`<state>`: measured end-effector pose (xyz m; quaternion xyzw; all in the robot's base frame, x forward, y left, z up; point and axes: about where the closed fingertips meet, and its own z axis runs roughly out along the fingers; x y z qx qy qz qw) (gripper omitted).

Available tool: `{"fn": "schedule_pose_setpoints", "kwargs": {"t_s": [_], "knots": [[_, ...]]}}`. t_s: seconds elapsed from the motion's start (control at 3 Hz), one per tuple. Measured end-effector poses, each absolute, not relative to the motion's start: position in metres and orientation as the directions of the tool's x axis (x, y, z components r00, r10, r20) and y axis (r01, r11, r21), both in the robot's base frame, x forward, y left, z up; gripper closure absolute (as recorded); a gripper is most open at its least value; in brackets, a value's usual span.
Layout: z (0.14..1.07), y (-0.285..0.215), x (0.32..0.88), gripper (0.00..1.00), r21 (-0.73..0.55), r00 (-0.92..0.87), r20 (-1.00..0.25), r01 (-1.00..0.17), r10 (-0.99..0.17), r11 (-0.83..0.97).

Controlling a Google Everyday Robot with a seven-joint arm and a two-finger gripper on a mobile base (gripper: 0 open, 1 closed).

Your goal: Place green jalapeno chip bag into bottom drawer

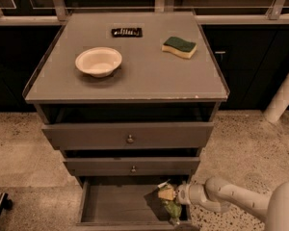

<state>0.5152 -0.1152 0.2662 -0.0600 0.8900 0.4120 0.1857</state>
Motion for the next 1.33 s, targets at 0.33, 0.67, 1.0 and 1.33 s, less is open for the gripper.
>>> {"fn": "schedule_pose_setpoints", "kwargs": {"t_s": [0.33,0.67,1.0,1.33], "knots": [[0.250,-0.121,0.527,1.00,0.694,-0.938,-0.345,-0.229,0.035,0.683],[0.232,-0.126,0.529,1.00,0.686,-0.955,-0.296,-0.191,0.029,0.702],[0.231,-0.127,0.529,0.82,0.684,-0.956,-0.293,-0.189,0.028,0.704],[0.231,-0.127,0.529,0.59,0.684,-0.956,-0.293,-0.189,0.028,0.704]]}}
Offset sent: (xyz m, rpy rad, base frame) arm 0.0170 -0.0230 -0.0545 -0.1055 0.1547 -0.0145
